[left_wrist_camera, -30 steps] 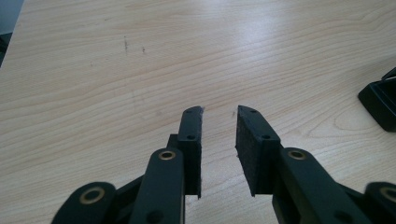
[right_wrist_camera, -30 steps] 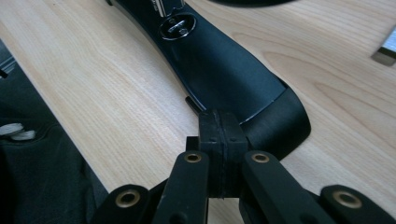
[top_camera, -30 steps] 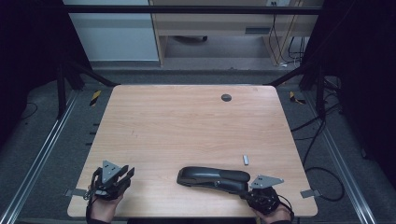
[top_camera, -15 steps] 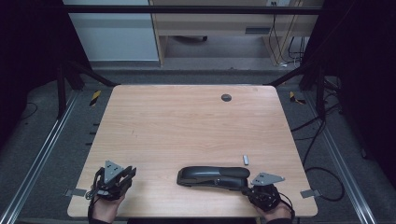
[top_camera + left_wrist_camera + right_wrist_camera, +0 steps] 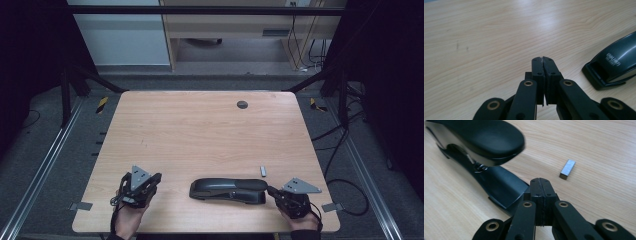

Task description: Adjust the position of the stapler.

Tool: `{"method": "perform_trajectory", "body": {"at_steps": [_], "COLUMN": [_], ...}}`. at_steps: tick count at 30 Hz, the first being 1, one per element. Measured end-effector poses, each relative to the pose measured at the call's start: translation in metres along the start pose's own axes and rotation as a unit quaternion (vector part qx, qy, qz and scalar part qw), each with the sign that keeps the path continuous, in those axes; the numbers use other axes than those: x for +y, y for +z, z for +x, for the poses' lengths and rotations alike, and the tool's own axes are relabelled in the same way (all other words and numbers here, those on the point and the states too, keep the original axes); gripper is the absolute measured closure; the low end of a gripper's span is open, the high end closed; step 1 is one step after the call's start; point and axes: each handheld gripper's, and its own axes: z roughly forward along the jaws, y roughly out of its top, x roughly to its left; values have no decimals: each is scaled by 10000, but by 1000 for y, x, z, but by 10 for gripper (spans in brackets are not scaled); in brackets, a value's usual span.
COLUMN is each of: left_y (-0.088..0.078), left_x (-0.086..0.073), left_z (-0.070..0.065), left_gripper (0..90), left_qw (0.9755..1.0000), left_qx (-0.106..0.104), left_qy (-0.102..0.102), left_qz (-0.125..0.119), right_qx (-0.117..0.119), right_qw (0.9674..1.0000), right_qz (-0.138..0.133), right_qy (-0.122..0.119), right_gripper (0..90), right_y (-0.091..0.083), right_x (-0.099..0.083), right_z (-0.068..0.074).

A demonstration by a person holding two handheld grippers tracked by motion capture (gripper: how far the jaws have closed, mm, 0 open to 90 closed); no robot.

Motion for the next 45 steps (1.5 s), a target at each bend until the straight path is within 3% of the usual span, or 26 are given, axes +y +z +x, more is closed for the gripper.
{"method": "perform_trajectory", "body": {"at_steps": [5,7,8,12,16,18,23,27,45], "left_y": [15,30,30,54,62,66,71,74,67], "left_x": [16,26,26,31,31,31,31,30,29], "left_z": [-13,-26,-26,-46,-58,-67,-69,-66,-74], "left_gripper": [884,889,890,893,893,893,893,894,895], "left_qw": [9999,9998,9998,9991,9983,9977,9971,9964,9950], "left_qx": [-98,-166,-166,-315,-475,-495,-523,-672,-610], "left_qy": [35,109,109,256,255,406,449,352,658], "left_qz": [-84,-68,-68,80,206,229,317,367,447], "right_qx": [13,26,26,45,103,103,117,115,102], "right_qw": [10000,10000,10000,10000,9999,9999,9999,9998,9998], "right_qz": [-19,7,7,62,80,83,117,160,171], "right_qy": [0,-18,-18,12,-16,-35,-6,29,61], "right_gripper": [900,900,900,900,900,900,900,900,900], "right_y": [1,2,2,3,3,4,4,6,5], "right_x": [0,0,0,0,0,0,0,0,0], "right_z": [-3,-3,-3,-3,-3,-2,-2,-3,-5]}}
